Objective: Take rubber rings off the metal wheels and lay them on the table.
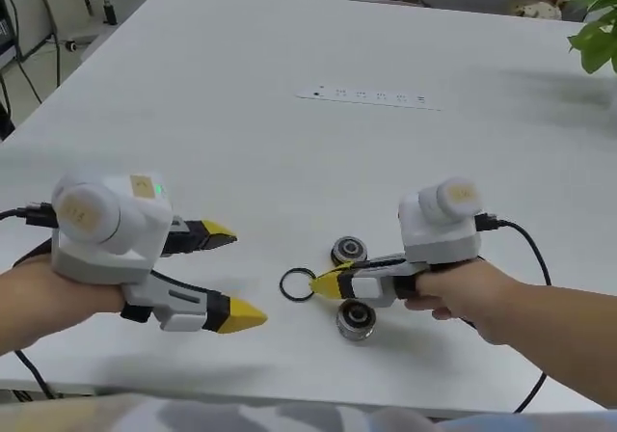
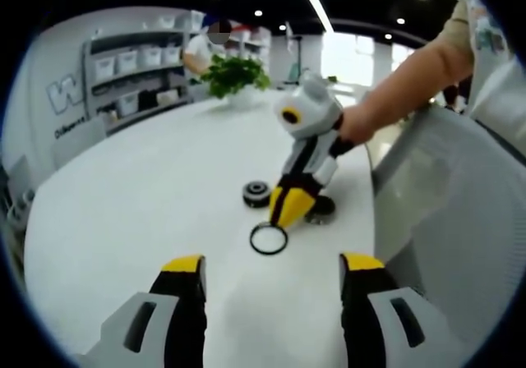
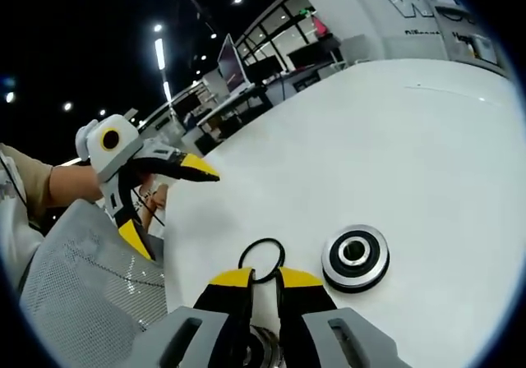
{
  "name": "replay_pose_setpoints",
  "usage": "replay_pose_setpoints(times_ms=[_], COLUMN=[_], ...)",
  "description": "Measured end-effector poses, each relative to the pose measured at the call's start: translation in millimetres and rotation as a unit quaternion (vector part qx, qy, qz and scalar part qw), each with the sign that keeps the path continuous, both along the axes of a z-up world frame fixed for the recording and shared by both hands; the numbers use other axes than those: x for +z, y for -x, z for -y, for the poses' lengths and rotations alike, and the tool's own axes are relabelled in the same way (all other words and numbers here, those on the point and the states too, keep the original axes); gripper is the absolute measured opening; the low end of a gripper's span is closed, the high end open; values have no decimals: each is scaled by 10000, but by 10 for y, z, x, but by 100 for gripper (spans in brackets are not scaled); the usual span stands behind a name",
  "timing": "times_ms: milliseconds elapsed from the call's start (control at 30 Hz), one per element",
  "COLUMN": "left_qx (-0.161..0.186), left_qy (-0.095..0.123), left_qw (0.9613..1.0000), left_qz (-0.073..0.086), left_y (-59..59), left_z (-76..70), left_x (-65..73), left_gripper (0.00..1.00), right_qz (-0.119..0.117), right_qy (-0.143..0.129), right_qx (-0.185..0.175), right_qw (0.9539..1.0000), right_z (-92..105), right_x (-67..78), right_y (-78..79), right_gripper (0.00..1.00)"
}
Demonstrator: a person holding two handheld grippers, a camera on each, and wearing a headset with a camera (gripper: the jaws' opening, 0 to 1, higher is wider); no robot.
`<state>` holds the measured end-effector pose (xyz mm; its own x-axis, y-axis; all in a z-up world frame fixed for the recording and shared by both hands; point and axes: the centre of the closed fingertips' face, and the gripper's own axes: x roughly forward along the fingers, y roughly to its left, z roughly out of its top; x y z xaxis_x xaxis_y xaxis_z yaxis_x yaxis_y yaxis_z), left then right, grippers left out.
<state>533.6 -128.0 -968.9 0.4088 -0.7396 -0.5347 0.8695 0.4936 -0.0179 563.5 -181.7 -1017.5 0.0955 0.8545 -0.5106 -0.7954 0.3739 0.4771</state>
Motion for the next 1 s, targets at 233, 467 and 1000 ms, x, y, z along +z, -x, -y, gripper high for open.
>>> replay_pose_setpoints(times_ms=[233,467,1000], left_qx=[-26,-89,-203], left_qy=[-34,-50,14], left_qw=[10000,9999,9998], left_qz=[-30,-50,-48], left_y=[-4,-51,-312], left_z=[5,57,257], left_x=[-7,9,110], left_gripper=[66,66,61], right_qz=[104,150,566], right_qy=[-6,-277,-325], right_qx=[88,-8,-287], right_qw=[9999,9995,9975], right_z=[24,76,386], right_x=[43,231,506], right_y=[11,-18,-245], right_gripper=[18,23,27])
